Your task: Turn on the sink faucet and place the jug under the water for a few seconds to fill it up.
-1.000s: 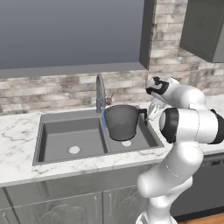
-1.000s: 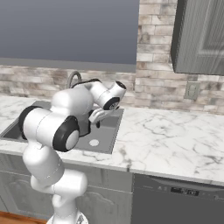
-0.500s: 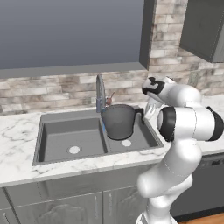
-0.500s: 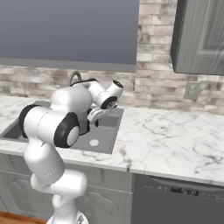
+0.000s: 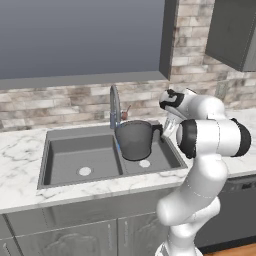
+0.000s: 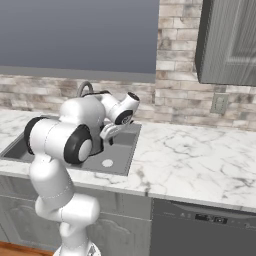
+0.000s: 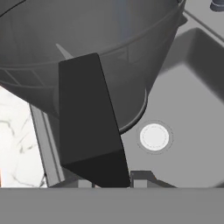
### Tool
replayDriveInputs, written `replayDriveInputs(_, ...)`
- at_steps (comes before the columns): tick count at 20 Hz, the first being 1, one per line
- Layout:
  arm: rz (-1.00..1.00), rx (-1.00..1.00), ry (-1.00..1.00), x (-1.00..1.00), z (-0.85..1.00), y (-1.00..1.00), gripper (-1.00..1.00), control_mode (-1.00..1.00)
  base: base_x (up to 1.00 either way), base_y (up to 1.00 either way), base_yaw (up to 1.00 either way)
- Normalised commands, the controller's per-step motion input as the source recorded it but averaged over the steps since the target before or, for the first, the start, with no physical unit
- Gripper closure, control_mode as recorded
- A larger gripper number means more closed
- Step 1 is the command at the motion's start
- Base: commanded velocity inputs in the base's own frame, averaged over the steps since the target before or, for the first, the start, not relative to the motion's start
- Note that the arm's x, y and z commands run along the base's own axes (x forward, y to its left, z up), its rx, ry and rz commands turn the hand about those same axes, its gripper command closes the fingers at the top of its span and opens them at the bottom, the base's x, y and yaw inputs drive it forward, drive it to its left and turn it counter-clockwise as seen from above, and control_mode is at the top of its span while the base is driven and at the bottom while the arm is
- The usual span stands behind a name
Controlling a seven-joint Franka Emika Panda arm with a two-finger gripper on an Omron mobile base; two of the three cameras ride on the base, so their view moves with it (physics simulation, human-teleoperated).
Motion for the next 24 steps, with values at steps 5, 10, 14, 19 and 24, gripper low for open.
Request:
replayDriveInputs(5,0.0,-0.02,0.0,0.12,-0.12,0.01,1.0,-1.0,0.0,0.0,0.0)
replayDriveInputs(10,0.0,0.0,0.0,0.17,-0.1,0.1,1.0,-1.0,0.0,0.0,0.0)
replayDriveInputs(14,0.0,0.0,0.0,0.16,-0.08,0.1,1.0,-1.0,0.0,0.0,0.0)
replayDriveInputs(19,0.0,0.0,0.0,0.19,-0.05,0.08,1.0,-1.0,0.0,0.0,0.0)
replayDriveInputs(24,0.0,0.0,0.0,0.16,-0.03,0.06,1.0,-1.0,0.0,0.0,0.0)
